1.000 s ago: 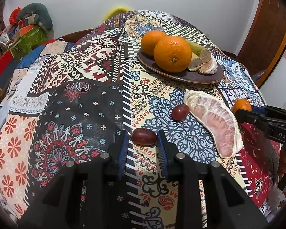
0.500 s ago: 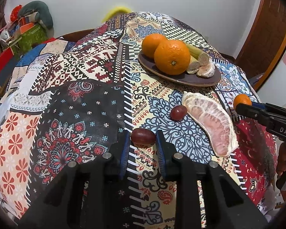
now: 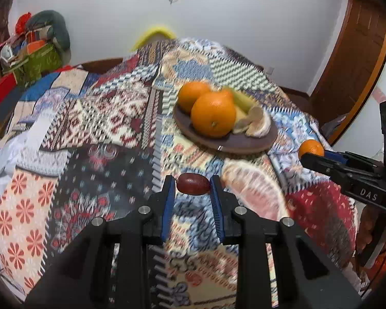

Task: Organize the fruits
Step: 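Grasp a red date with the left tool while the right tool grasps a mandarin, then lower the date and mandarin onto the plate and open both tools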

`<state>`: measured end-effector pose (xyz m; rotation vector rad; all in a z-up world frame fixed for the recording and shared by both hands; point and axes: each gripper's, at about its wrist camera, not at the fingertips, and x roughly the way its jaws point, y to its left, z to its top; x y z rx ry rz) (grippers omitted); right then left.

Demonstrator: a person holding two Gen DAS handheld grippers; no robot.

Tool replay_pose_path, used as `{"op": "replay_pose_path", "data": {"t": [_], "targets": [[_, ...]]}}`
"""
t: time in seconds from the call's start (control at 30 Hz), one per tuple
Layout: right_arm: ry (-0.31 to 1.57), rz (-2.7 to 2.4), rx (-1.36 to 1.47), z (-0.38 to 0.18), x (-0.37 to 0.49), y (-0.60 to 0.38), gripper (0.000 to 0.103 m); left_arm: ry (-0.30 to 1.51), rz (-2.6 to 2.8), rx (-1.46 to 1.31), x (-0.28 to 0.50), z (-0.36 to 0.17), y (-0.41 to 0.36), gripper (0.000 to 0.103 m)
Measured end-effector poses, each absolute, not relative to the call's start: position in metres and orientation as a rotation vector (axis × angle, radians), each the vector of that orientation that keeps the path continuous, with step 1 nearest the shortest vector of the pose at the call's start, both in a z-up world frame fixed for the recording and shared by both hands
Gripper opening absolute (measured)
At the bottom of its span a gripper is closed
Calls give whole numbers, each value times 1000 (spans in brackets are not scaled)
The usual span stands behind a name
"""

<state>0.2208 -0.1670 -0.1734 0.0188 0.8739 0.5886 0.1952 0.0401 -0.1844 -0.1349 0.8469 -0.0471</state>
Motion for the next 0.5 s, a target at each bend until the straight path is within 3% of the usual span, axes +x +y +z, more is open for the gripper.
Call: {"op": "replay_pose_path", "data": {"t": [0.5], "targets": [[790, 603, 5, -152, 248, -161, 34, 791, -105, -90, 249, -165, 7, 28]]}}
